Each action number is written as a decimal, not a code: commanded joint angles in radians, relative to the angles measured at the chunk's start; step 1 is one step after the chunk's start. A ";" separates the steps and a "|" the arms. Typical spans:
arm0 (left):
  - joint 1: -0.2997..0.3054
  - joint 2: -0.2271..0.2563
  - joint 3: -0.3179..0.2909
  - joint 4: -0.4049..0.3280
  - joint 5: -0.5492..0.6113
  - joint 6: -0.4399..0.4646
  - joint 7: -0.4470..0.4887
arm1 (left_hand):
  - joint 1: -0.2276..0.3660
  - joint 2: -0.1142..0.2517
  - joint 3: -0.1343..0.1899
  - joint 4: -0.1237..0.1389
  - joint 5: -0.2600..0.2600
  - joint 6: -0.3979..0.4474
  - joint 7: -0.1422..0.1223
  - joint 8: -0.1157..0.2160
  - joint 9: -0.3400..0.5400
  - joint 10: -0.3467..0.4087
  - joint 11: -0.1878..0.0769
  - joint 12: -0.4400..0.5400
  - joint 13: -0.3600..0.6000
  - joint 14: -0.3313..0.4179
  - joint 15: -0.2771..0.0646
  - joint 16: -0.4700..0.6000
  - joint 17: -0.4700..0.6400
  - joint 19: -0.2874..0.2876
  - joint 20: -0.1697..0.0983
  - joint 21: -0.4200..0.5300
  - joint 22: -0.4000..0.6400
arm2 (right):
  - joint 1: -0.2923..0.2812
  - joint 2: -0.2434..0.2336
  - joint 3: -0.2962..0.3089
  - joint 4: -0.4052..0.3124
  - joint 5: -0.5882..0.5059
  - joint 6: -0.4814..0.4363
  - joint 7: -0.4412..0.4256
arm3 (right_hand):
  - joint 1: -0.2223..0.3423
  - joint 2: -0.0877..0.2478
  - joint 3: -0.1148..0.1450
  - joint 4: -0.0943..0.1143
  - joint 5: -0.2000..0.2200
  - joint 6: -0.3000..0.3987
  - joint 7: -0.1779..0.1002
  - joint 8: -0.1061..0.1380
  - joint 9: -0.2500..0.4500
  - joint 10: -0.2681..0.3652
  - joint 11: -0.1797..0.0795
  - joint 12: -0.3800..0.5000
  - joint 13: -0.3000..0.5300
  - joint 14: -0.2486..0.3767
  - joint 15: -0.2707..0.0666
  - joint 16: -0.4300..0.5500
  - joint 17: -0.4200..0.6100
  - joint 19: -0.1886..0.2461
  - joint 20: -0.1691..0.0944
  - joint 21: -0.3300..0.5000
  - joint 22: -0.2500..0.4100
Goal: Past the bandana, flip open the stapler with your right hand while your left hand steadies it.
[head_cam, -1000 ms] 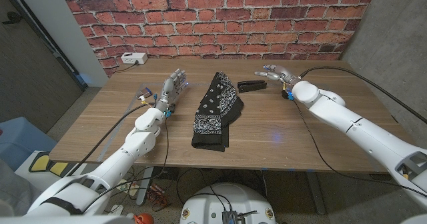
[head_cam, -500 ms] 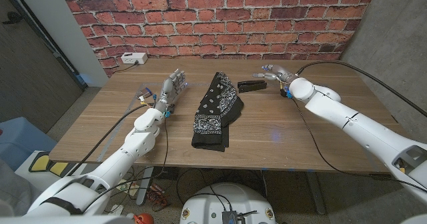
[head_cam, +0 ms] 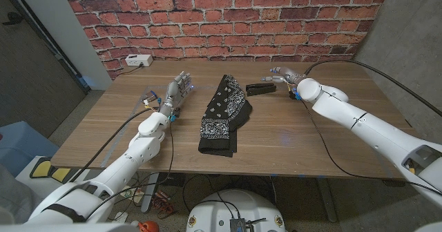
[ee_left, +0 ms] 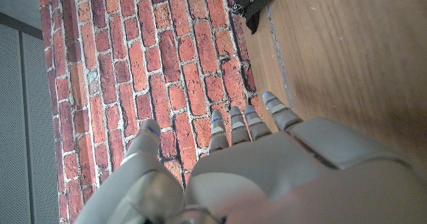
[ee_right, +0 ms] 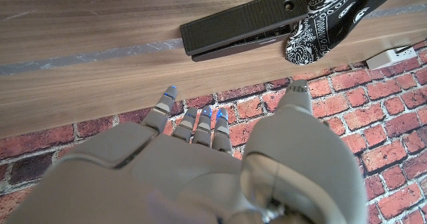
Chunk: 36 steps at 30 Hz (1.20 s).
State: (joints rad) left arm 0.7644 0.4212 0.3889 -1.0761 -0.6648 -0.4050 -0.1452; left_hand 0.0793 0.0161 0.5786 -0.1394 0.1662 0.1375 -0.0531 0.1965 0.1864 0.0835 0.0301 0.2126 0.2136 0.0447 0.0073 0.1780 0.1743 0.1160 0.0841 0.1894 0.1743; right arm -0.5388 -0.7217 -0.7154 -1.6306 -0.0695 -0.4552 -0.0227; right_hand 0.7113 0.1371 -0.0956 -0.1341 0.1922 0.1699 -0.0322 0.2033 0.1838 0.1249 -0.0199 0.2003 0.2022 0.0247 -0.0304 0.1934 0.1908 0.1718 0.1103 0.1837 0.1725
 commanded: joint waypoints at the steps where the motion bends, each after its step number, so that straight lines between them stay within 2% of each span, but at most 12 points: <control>1: 0.006 -0.002 -0.003 0.008 -0.005 -0.007 -0.007 | 0.011 0.004 -0.003 -0.004 0.005 0.010 -0.001 0.001 0.002 0.006 -0.001 0.007 0.001 0.003 0.003 0.006 0.002 0.001 -0.006 0.007 0.003 | 0.045 0.013 -0.051 0.016 -0.065 -0.050 0.036 | 0.026 0.001 0.015 -0.009 -0.001 0.004 -0.001 -0.004 0.006 0.008 0.004 0.006 0.005 0.004 -0.035 0.010 0.000 0.029 -0.025 0.014 -0.001; 6: 0.005 -0.005 -0.004 0.017 -0.006 -0.014 -0.011 | 0.011 0.004 -0.003 -0.004 0.005 0.011 0.002 0.001 0.002 0.006 0.001 0.007 0.001 0.004 0.003 0.006 0.002 0.004 -0.018 0.008 0.003 | 0.067 0.017 -0.072 0.023 -0.091 -0.066 0.058 | 0.045 0.007 0.027 -0.016 -0.001 -0.004 -0.001 -0.007 0.006 0.003 0.000 0.004 0.005 0.002 -0.036 0.009 0.000 0.029 -0.034 0.013 -0.002; 12: 0.001 -0.012 -0.004 0.034 -0.011 -0.018 -0.022 | 0.012 0.005 -0.003 -0.004 0.005 0.011 0.002 0.000 0.002 0.007 0.002 0.007 0.000 0.004 0.003 0.006 0.002 0.004 -0.019 0.008 0.003 | 0.094 0.022 -0.095 0.034 -0.117 -0.083 0.091 | 0.077 0.013 0.046 -0.026 -0.001 -0.022 -0.002 -0.012 0.006 -0.014 0.006 -0.002 0.004 -0.010 -0.032 0.005 -0.001 0.025 -0.045 0.009 -0.002; 19: -0.001 -0.014 -0.003 0.041 -0.012 -0.019 -0.027 | 0.011 0.005 -0.004 -0.004 0.005 0.013 0.002 0.000 0.002 0.010 0.003 0.009 0.000 0.006 0.003 0.007 0.002 0.005 -0.019 0.008 0.003 | 0.124 0.023 -0.126 0.039 -0.153 -0.114 0.137 | 0.137 0.021 0.082 -0.039 0.006 -0.043 0.000 -0.014 0.007 -0.025 0.010 -0.004 0.004 -0.021 -0.030 0.001 -0.002 0.005 -0.061 0.001 -0.004; 24: -0.002 -0.016 -0.004 0.042 -0.012 -0.022 -0.028 | 0.011 0.005 -0.004 -0.004 0.005 0.015 0.002 0.000 0.002 0.016 0.004 0.011 -0.001 0.008 0.006 0.008 0.002 0.005 -0.018 0.008 0.003 | 0.127 0.024 -0.140 0.033 -0.188 -0.136 0.127 | 0.159 0.014 0.095 -0.037 0.005 -0.036 0.000 -0.008 0.007 -0.020 0.012 0.001 0.004 -0.010 -0.032 0.007 -0.002 0.003 -0.088 0.001 -0.004; 28: 0.000 -0.015 -0.004 0.041 -0.012 -0.022 -0.027 | 0.011 0.005 -0.005 -0.004 0.005 0.015 0.002 0.001 0.002 0.018 0.004 0.011 -0.001 0.010 0.006 0.008 0.002 0.006 -0.019 0.008 0.003 | 0.129 0.025 -0.149 0.027 -0.212 -0.150 0.128 | 0.169 0.006 0.102 -0.031 0.002 -0.005 -0.006 0.003 0.007 0.006 0.005 0.012 0.007 0.021 -0.042 0.019 -0.001 0.018 -0.089 0.007 -0.005; 36: 0.011 -0.011 -0.004 0.026 -0.012 -0.019 -0.020 | 0.011 0.005 -0.005 -0.003 0.005 0.019 0.003 0.001 0.002 0.022 0.006 0.013 -0.002 0.015 0.006 0.010 0.002 0.008 -0.019 0.009 0.003 | 0.140 0.030 -0.161 0.038 -0.234 -0.157 0.148 | 0.182 0.006 0.110 -0.032 0.002 -0.003 -0.005 0.003 0.008 0.010 0.000 0.014 0.009 0.021 -0.046 0.017 -0.001 0.021 -0.092 0.007 -0.005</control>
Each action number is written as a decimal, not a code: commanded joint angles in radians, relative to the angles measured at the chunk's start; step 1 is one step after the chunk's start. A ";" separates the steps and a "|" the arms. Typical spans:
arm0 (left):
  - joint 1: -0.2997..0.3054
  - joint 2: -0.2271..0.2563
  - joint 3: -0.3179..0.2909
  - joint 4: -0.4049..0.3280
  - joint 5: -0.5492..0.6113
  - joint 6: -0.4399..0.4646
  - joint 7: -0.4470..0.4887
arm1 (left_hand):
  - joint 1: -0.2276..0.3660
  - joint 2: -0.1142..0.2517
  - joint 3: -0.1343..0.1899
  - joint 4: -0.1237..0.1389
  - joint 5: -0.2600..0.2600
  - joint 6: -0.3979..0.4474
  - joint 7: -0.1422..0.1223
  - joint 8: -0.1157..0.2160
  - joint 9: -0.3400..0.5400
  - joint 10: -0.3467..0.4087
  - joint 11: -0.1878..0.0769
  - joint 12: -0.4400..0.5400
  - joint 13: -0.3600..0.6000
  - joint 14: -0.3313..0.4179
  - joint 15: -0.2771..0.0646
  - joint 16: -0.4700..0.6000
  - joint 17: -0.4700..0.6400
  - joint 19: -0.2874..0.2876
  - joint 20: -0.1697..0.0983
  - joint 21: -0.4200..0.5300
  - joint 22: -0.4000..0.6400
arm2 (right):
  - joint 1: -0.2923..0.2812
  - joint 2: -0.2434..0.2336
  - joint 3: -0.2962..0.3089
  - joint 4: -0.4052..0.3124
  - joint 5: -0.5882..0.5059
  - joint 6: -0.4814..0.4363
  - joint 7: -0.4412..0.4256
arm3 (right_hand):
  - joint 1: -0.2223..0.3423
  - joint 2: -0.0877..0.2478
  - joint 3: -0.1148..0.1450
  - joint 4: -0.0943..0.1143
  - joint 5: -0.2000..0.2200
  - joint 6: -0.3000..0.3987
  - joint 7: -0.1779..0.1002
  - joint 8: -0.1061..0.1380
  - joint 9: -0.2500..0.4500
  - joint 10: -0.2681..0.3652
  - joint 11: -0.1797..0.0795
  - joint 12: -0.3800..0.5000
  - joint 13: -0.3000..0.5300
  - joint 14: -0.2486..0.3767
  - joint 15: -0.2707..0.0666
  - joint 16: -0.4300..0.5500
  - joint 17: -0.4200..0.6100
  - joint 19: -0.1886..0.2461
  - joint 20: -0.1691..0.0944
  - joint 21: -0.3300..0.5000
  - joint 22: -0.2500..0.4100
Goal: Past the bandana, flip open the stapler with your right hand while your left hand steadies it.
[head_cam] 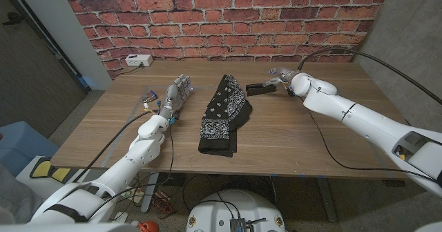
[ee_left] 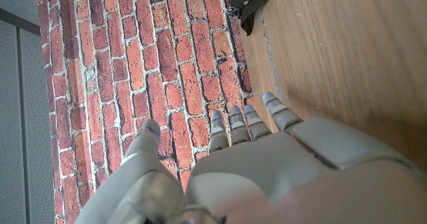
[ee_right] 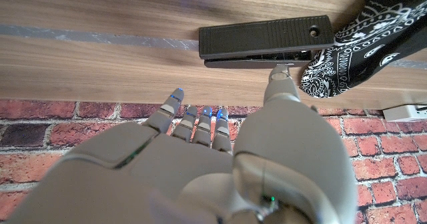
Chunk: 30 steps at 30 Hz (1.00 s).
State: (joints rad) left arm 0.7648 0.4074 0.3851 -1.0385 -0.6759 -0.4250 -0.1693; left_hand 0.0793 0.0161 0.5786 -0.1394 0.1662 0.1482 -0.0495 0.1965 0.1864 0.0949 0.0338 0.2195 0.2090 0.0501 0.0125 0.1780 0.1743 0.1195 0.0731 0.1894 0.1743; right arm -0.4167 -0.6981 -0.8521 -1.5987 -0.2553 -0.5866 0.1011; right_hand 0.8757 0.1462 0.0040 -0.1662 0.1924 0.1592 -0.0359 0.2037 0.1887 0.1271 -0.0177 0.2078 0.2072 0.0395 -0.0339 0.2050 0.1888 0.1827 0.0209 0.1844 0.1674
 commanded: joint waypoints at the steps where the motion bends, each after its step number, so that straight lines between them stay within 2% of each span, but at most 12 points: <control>1: 0.011 0.003 -0.001 -0.012 -0.001 0.002 0.005 | 0.011 0.005 -0.005 -0.003 0.005 0.008 0.000 0.001 0.002 0.010 0.002 0.006 0.003 0.010 0.001 0.010 0.002 0.004 -0.008 0.009 0.003 | 0.020 0.008 -0.026 0.008 -0.049 -0.026 0.029 | 0.020 -0.003 0.012 0.000 0.002 0.006 -0.002 0.002 0.004 0.006 -0.001 0.005 0.004 0.005 -0.043 0.005 0.001 0.010 -0.002 0.005 0.000; 4: 0.012 0.002 -0.001 -0.011 0.000 -0.002 0.004 | 0.010 0.006 -0.006 -0.003 0.005 0.010 0.000 0.001 0.002 0.015 0.002 0.008 0.003 0.010 0.000 0.010 0.002 0.005 -0.007 0.009 0.003 | 0.031 0.010 -0.035 0.015 -0.058 -0.030 0.046 | 0.029 -0.002 0.018 -0.001 0.002 -0.003 -0.001 -0.001 0.004 -0.002 0.002 0.003 0.005 -0.003 -0.045 0.001 0.002 0.006 -0.004 0.004 0.000; 13: 0.010 0.001 -0.001 -0.005 -0.001 -0.004 0.001 | 0.009 0.005 -0.007 -0.002 0.004 0.014 0.001 0.002 0.002 0.017 0.002 0.008 0.002 0.013 -0.002 0.010 0.002 0.007 -0.006 0.009 0.003 | 0.056 0.021 -0.059 0.033 -0.094 -0.046 0.069 | 0.037 -0.008 0.024 0.003 -0.001 -0.009 -0.009 -0.003 0.006 -0.021 -0.013 -0.004 0.007 -0.018 -0.048 -0.005 0.002 -0.002 -0.008 0.001 0.000; 30: -0.011 -0.006 0.006 0.007 0.004 0.005 -0.002 | 0.008 0.006 -0.008 -0.002 0.004 0.018 0.000 0.002 0.002 0.024 0.004 0.010 0.002 0.017 -0.001 0.010 0.003 0.008 -0.006 0.009 0.003 | 0.103 0.050 -0.103 0.084 -0.140 -0.058 0.125 | 0.051 -0.009 0.037 0.010 -0.002 0.027 -0.010 0.014 0.015 0.005 -0.018 0.009 0.013 0.000 -0.063 0.003 0.002 0.007 -0.009 0.004 0.000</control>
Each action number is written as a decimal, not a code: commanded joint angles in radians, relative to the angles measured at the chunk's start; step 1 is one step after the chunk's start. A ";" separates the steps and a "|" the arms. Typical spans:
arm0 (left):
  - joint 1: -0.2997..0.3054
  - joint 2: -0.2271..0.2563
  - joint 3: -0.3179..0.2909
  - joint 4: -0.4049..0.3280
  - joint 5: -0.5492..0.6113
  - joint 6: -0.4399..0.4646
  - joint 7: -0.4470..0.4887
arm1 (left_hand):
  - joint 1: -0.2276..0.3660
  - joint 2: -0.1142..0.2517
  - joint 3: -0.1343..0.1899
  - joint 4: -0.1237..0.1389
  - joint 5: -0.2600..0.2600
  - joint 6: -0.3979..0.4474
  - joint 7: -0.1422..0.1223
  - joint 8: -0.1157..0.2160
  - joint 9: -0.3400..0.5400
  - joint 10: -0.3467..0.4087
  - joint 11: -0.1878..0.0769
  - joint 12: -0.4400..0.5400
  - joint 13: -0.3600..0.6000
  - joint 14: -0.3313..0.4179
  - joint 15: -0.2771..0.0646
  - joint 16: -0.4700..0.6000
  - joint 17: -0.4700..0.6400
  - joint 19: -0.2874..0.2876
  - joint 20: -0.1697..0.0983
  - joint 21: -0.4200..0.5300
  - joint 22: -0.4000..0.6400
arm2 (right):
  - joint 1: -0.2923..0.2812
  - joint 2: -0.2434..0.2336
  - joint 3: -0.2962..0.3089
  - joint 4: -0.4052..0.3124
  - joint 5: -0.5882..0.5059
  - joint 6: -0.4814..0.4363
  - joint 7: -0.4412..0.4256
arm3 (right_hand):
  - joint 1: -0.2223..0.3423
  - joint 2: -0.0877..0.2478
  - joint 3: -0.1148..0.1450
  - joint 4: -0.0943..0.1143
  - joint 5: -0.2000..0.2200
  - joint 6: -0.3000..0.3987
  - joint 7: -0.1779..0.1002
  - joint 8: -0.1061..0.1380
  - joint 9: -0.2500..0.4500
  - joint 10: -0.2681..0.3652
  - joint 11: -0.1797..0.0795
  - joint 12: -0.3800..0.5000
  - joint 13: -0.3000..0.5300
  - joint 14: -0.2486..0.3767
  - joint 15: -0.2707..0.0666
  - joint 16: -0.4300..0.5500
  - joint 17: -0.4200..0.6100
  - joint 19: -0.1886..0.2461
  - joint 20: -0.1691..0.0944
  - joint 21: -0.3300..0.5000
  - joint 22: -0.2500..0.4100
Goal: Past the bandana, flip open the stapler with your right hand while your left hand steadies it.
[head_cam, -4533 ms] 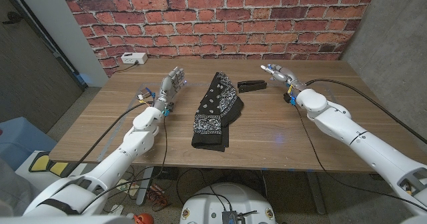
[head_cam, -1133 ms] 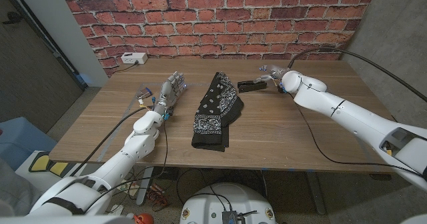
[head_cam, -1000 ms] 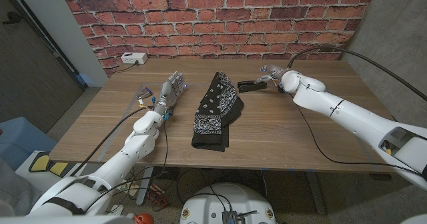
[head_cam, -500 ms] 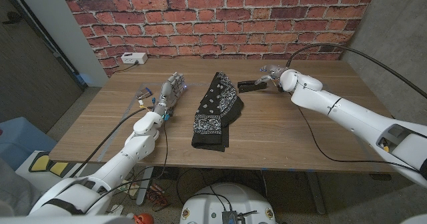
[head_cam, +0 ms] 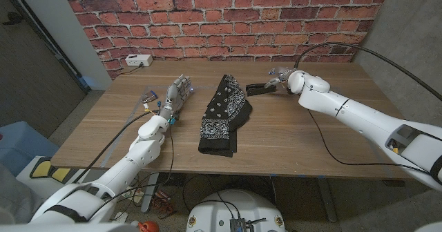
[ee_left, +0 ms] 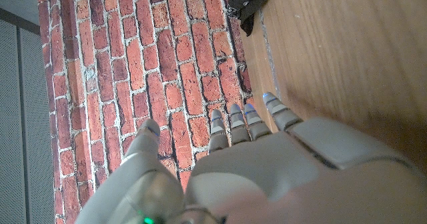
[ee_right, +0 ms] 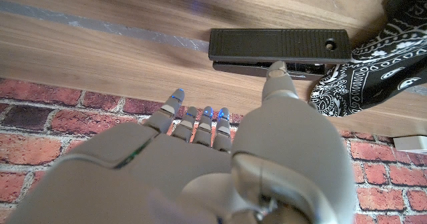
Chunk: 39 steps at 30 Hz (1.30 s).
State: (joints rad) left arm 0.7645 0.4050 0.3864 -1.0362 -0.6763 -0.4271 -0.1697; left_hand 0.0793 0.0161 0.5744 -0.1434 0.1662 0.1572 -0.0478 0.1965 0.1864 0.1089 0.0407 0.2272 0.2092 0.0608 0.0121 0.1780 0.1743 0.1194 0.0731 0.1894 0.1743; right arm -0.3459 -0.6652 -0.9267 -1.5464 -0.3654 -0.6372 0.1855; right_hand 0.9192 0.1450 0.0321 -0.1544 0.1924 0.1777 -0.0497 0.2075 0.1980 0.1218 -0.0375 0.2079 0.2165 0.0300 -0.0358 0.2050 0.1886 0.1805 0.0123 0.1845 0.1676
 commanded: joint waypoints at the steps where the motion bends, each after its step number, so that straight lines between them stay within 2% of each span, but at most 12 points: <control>1: -0.011 -0.004 0.004 0.006 0.004 0.006 -0.002 | 0.008 0.006 -0.004 0.002 0.004 0.010 -0.001 0.002 0.002 0.010 -0.004 0.002 0.002 0.006 -0.001 0.010 0.003 0.008 -0.006 0.009 0.003 | 0.037 0.019 -0.033 0.035 -0.033 -0.007 0.046 | 0.008 -0.008 0.009 -0.002 -0.002 0.008 0.003 0.010 0.006 0.010 0.002 0.009 0.005 0.010 -0.062 0.003 0.002 0.010 -0.001 0.004 0.000; 3: -0.011 -0.004 0.004 0.005 0.005 0.006 0.000 | 0.008 0.006 -0.004 0.002 0.004 0.009 -0.001 0.002 0.002 0.011 -0.004 0.003 0.002 0.007 -0.001 0.010 0.003 0.008 -0.006 0.009 0.003 | 0.047 0.023 -0.041 0.043 -0.038 -0.008 0.062 | 0.009 -0.008 0.010 -0.001 -0.003 0.008 0.004 0.011 0.008 0.013 0.009 0.010 0.006 0.010 -0.062 0.002 0.002 0.010 -0.001 0.004 0.000; 9: -0.009 -0.006 0.002 0.008 0.003 0.003 0.001 | 0.008 0.006 -0.004 0.003 0.004 0.010 0.000 0.002 0.002 0.011 -0.006 0.003 0.001 0.007 -0.002 0.010 0.003 0.009 -0.007 0.009 0.003 | 0.078 0.038 -0.066 0.071 -0.050 -0.018 0.111 | 0.015 -0.005 0.016 0.000 -0.002 0.017 0.009 0.016 0.013 0.017 0.003 0.013 0.008 0.010 -0.066 0.002 0.002 0.011 -0.002 0.004 0.000; 39: 0.005 -0.011 -0.003 0.019 -0.006 -0.006 0.000 | 0.008 0.009 -0.005 0.003 0.005 0.010 -0.002 0.000 0.002 0.014 -0.005 0.003 0.001 0.007 -0.002 0.008 0.003 0.009 -0.009 0.008 0.003 | 0.149 0.089 -0.120 0.161 -0.074 -0.001 0.197 | 0.031 -0.004 0.034 0.003 -0.001 0.030 0.006 0.029 0.032 0.037 -0.008 0.022 0.019 0.015 -0.076 0.001 0.001 0.014 -0.004 0.003 0.000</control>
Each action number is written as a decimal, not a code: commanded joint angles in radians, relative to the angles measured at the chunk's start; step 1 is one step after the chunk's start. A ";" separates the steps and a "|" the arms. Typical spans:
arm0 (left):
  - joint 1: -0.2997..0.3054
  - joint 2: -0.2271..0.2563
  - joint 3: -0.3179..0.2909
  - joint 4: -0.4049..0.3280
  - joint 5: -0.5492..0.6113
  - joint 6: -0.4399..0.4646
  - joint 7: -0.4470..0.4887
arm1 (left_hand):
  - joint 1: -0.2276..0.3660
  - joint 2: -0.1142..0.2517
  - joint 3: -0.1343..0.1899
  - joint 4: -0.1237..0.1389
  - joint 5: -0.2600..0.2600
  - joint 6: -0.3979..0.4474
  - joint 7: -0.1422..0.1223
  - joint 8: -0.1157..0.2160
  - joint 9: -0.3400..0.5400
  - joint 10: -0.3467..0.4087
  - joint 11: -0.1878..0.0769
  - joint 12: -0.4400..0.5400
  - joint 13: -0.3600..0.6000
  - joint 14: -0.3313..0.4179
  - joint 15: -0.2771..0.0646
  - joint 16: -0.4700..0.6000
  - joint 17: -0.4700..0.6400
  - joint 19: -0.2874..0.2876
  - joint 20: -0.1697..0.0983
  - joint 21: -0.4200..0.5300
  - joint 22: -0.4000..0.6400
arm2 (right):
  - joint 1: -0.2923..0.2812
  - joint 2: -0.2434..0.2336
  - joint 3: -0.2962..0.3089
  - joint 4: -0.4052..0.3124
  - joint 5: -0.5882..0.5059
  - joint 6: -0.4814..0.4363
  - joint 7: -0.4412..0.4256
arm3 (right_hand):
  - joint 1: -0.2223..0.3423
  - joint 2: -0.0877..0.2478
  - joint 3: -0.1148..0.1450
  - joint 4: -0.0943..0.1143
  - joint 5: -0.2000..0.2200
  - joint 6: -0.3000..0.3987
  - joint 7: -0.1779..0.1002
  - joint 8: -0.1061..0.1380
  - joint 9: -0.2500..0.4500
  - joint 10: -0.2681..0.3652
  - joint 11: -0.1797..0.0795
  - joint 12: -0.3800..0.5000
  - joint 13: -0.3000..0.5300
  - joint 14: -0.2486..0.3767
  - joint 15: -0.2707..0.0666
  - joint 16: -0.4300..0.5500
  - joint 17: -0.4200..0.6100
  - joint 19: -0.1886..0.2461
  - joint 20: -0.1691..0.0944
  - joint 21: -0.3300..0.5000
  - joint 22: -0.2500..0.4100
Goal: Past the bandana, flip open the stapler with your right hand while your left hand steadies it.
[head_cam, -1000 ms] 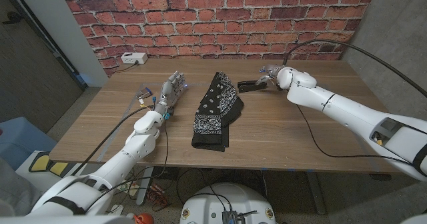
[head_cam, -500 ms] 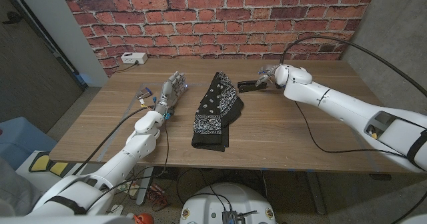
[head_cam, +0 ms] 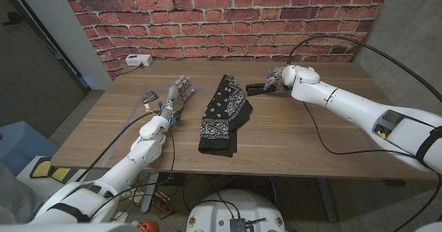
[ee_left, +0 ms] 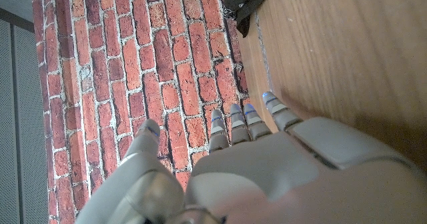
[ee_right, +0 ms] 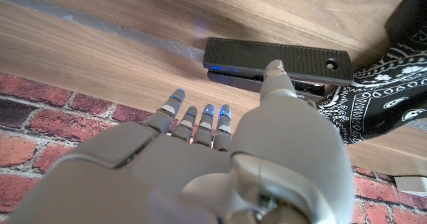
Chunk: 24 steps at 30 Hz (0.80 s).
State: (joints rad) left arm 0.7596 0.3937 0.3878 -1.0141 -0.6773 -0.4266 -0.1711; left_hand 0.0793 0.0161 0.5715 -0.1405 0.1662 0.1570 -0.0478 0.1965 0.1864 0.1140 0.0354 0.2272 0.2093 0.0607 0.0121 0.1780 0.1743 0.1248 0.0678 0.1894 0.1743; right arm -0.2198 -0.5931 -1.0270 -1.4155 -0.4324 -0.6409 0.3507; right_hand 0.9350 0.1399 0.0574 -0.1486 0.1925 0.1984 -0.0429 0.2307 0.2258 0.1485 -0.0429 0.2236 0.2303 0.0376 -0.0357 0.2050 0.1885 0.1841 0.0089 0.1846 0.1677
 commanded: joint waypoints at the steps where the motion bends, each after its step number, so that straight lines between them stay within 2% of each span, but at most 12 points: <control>1: 0.012 0.000 -0.005 -0.005 -0.005 -0.006 0.002 | 0.008 0.009 -0.002 0.000 0.005 0.011 -0.002 0.000 0.002 0.009 0.000 0.003 0.001 0.007 -0.002 0.008 0.003 0.004 -0.003 0.008 0.003 | 0.024 0.017 -0.021 0.031 -0.008 0.002 0.033 | 0.015 0.002 0.009 -0.003 -0.001 0.010 -0.002 0.006 0.004 0.010 -0.003 0.006 0.005 0.007 -0.077 0.001 0.001 0.010 -0.002 0.003 0.000; 9: 0.016 0.000 -0.006 -0.007 -0.007 -0.009 0.001 | 0.008 0.009 -0.002 0.000 0.005 0.011 -0.001 -0.001 0.002 0.008 -0.002 0.002 0.001 0.007 -0.001 0.008 0.003 0.004 -0.004 0.008 0.003 | 0.034 0.023 -0.033 0.039 -0.014 -0.002 0.051 | 0.020 0.003 0.013 -0.002 0.000 0.007 -0.003 0.006 0.008 0.007 -0.002 0.005 0.007 0.004 -0.076 -0.001 0.001 0.010 -0.001 0.003 0.000; 13: 0.020 0.001 -0.005 -0.013 -0.007 -0.008 0.003 | 0.008 0.010 -0.002 0.001 0.005 0.011 -0.001 -0.001 0.002 0.009 0.001 0.002 0.000 0.007 -0.001 0.008 0.003 0.004 -0.003 0.008 0.003 | 0.031 0.021 -0.032 0.038 -0.011 -0.001 0.050 | 0.023 0.003 0.016 -0.002 0.000 0.006 -0.004 0.006 0.010 0.007 -0.005 0.005 0.009 0.004 -0.077 -0.001 0.001 0.015 0.013 0.005 0.000; 19: 0.025 0.002 -0.006 -0.020 -0.006 -0.008 0.007 | 0.008 0.011 -0.002 0.000 0.005 0.011 -0.001 -0.001 0.002 0.009 -0.001 0.002 0.000 0.007 -0.001 0.008 0.003 0.005 -0.004 0.008 0.003 | 0.027 0.018 -0.027 0.035 -0.004 0.001 0.051 | 0.038 0.006 0.027 -0.005 0.002 0.007 -0.008 0.008 0.015 0.007 -0.003 0.005 0.012 0.004 -0.078 -0.001 0.000 0.029 -0.029 0.008 -0.001; 21: 0.027 0.003 -0.005 -0.024 -0.006 -0.007 0.008 | 0.008 0.011 -0.002 0.000 0.005 0.011 -0.001 -0.001 0.002 0.011 -0.002 0.003 0.000 0.007 -0.001 0.008 0.002 0.004 -0.004 0.008 0.003 | 0.027 0.017 -0.029 0.033 -0.006 -0.004 0.051 | 0.042 0.007 0.030 -0.006 0.002 0.007 -0.006 0.009 0.016 0.008 0.005 0.005 0.013 0.002 -0.076 -0.002 0.000 0.031 -0.033 0.007 -0.001; 24: 0.030 0.005 -0.005 -0.029 -0.005 -0.008 0.009 | 0.009 0.011 -0.002 0.001 0.005 0.013 0.001 0.000 0.002 0.012 -0.002 0.003 0.000 0.008 0.000 0.008 0.002 0.004 -0.003 0.008 0.003 | 0.025 0.014 -0.030 0.028 -0.009 -0.006 0.050 | 0.047 0.007 0.033 -0.007 0.003 0.007 -0.007 0.009 0.017 0.008 0.001 0.005 0.014 0.003 -0.077 -0.002 0.000 0.031 -0.033 0.006 -0.002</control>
State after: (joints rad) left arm 0.7802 0.3948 0.3831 -1.0288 -0.6831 -0.4339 -0.1677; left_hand 0.0859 0.0227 0.5715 -0.1405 0.1662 0.1570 -0.0478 0.1965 0.1864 0.1140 0.0354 0.2272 0.2094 0.0607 0.0121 0.1780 0.1743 0.1248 0.0679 0.1894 0.1743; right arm -0.1924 -0.5745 -1.0538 -1.3816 -0.4414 -0.6385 0.3969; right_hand 0.9655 0.1486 0.0846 -0.1516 0.1925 0.2038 -0.0484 0.2307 0.2398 0.1484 -0.0429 0.2235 0.2396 0.0375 -0.0357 0.2050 0.1859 0.2127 -0.0201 0.1846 0.1631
